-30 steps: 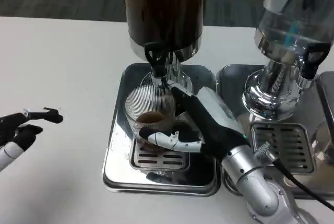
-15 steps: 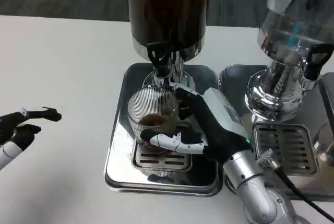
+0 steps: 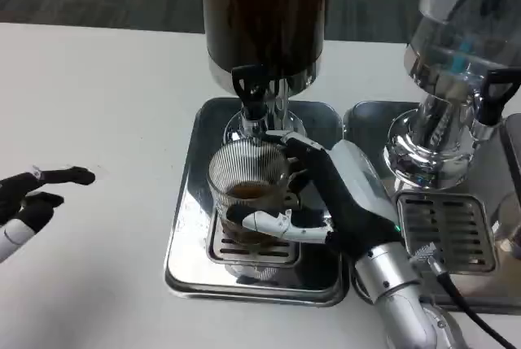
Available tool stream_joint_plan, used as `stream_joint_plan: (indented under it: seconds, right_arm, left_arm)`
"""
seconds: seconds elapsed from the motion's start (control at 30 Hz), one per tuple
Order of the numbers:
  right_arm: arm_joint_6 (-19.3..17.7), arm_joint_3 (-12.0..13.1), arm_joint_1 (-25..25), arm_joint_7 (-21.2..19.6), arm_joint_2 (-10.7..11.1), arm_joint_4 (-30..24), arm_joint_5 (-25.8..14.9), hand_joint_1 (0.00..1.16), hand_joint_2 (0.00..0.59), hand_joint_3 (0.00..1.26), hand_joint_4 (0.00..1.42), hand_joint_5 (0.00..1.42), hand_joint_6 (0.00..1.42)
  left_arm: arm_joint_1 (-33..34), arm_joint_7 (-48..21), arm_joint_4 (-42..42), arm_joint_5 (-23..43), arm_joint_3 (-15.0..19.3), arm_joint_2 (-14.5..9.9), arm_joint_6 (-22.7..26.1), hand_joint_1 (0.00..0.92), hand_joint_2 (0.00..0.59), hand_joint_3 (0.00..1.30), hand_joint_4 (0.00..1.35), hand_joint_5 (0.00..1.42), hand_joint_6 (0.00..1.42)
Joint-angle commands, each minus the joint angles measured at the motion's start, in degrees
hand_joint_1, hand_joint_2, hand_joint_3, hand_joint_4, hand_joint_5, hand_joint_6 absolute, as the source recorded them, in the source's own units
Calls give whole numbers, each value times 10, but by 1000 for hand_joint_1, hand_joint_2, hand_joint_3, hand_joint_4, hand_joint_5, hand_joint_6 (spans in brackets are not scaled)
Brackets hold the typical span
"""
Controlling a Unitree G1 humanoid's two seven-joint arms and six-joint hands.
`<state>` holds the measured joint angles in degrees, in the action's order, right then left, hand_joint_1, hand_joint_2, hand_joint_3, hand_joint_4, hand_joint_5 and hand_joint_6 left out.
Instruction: Grasp the cup under the faucet to collect the drink, then remove the cup.
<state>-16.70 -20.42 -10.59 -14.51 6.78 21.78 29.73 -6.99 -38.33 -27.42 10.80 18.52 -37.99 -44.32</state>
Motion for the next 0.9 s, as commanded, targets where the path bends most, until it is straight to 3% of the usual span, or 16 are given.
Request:
stream_joint_plan:
  seconds: [0.03,0.33,0.9]
  right_arm:
    - [-4,14,24,-10,5,-20,-4,664,208,443,480,577,631]
    - [-7,29,56,-39,9,-61,8,671,211,473,503,609,674]
    - [4,67,109,-40,22,-120,10,688,216,507,543,647,709]
  left_arm:
    - [7,-1,-5,-2,-5,-9,3,0,153,350,219,156,294]
    - [22,-6,-14,-2,-18,-9,2,0,150,346,218,148,294]
    - [51,-13,-28,-5,-47,-3,-2,0,150,340,212,147,294]
